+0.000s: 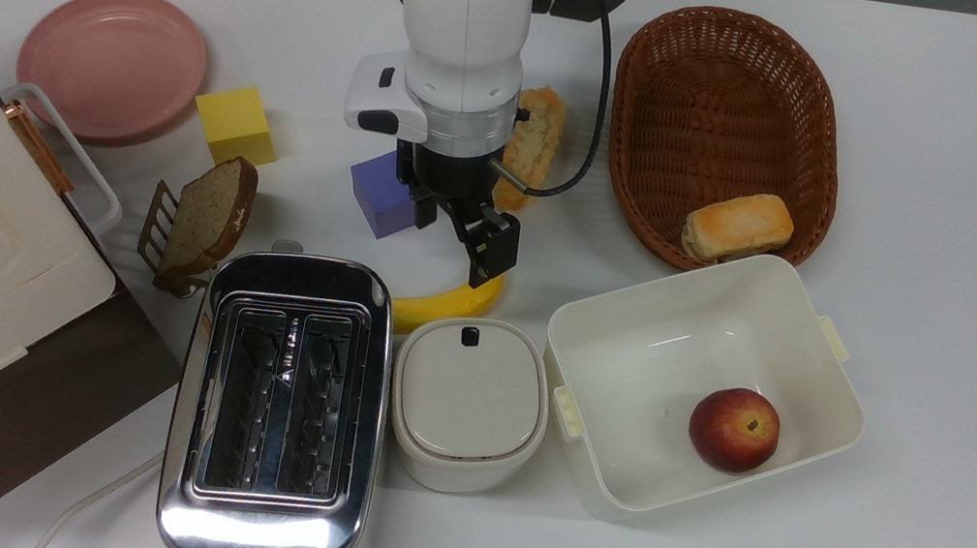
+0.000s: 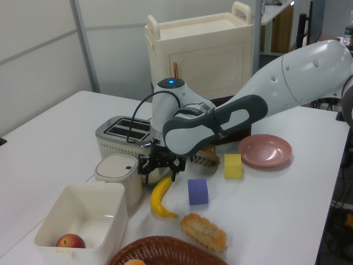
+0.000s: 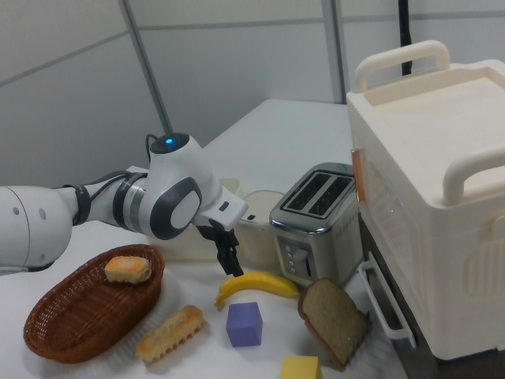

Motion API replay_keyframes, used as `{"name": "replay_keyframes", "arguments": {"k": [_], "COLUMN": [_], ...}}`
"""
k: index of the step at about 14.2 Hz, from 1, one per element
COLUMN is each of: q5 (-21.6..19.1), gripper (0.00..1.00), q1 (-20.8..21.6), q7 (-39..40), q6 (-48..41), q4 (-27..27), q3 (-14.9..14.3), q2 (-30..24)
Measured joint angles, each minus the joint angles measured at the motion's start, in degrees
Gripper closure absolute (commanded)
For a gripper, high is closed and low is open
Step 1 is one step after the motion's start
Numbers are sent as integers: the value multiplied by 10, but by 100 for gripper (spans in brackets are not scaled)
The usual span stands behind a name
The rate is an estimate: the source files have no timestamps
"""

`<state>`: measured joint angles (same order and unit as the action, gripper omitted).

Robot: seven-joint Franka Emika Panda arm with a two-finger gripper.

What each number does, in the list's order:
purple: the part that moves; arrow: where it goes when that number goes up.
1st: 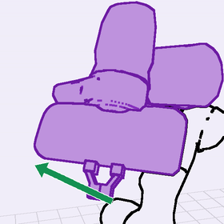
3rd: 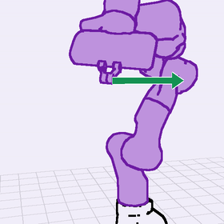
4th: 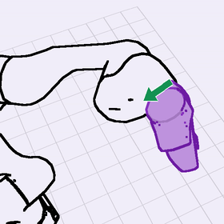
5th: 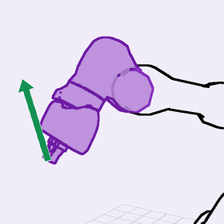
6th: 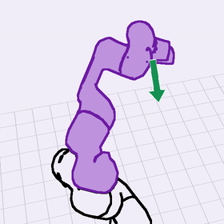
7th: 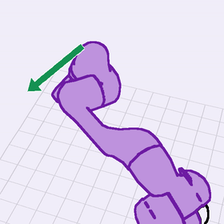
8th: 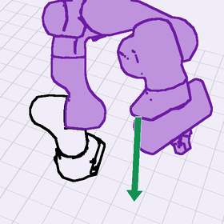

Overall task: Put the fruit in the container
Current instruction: 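Lower the gripper onto the banana and close it around the banana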

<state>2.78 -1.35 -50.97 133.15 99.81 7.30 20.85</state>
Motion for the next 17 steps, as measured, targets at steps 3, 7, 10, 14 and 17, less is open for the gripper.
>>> {"name": "replay_keyframes", "arguments": {"k": [3,7,10,14,17], "q5": [1,5,22,67,77], "gripper": [14,14,13,13,13], "q1": [3,4,5,5,5], "q7": [0,0,-3,-37,-44], "q6": [0,0,0,30,37], "q4": [0,0,0,0,0], "q3": [3,3,3,3,3], "q2": [3,4,15,38,44]}}
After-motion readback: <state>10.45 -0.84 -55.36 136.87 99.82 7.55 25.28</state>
